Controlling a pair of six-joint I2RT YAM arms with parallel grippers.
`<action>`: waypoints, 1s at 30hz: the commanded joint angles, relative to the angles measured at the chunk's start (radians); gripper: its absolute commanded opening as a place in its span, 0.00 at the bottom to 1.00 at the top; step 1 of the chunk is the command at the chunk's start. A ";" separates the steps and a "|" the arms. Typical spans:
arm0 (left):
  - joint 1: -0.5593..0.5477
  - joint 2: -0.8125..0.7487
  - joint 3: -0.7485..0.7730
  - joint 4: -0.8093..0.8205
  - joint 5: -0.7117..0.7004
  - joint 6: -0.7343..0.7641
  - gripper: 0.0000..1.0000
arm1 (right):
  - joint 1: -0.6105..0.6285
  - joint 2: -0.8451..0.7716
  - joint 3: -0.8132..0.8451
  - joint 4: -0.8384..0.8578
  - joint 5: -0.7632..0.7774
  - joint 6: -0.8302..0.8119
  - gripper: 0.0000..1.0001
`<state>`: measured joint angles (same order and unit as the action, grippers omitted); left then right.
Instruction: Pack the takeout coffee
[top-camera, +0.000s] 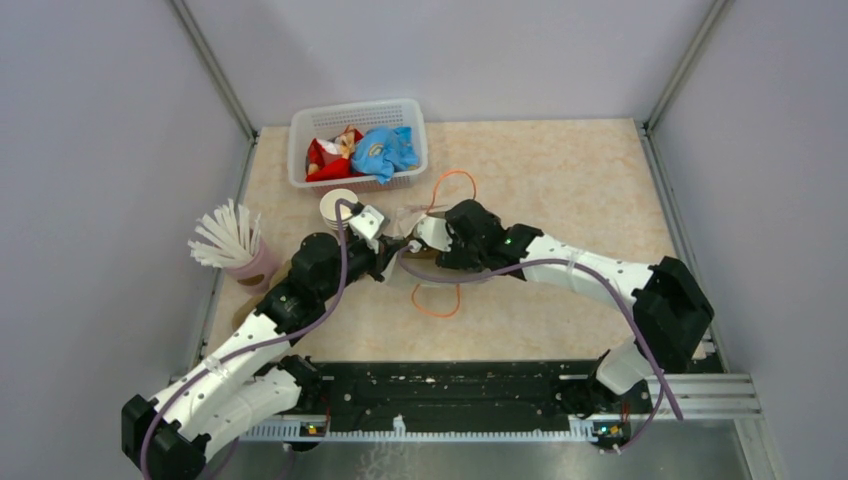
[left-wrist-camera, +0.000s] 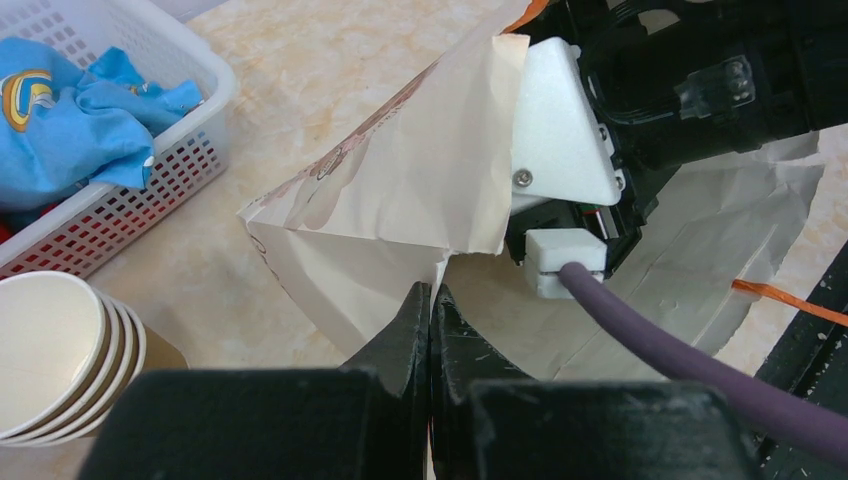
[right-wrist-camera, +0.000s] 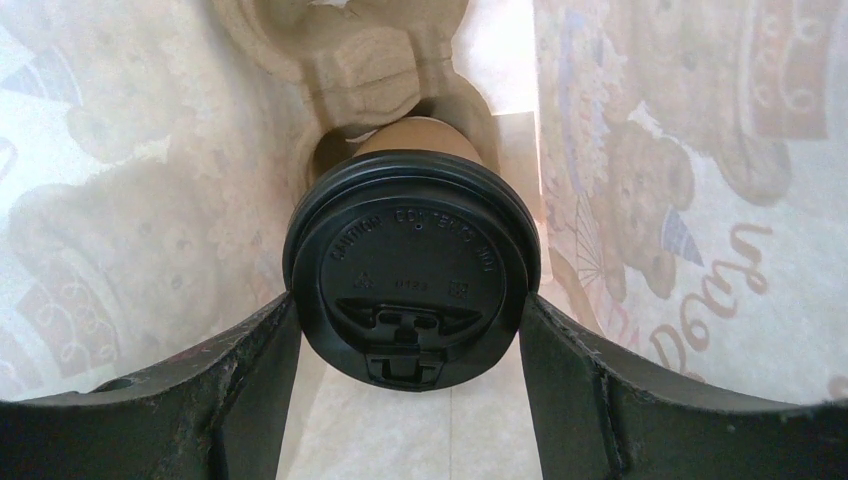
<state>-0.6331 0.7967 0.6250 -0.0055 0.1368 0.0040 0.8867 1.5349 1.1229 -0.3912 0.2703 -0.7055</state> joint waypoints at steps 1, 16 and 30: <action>0.000 0.012 0.045 0.010 0.001 0.011 0.00 | -0.009 0.065 0.017 -0.004 -0.047 0.036 0.62; 0.000 0.126 0.262 -0.220 -0.058 -0.083 0.00 | -0.014 0.114 0.143 -0.244 -0.097 0.164 0.63; 0.001 0.438 0.699 -0.648 -0.061 -0.358 0.00 | -0.012 0.124 0.170 -0.480 -0.329 0.303 0.65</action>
<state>-0.6300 1.1954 1.2228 -0.5220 0.1036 -0.2501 0.8585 1.6299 1.3106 -0.7052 0.1146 -0.4896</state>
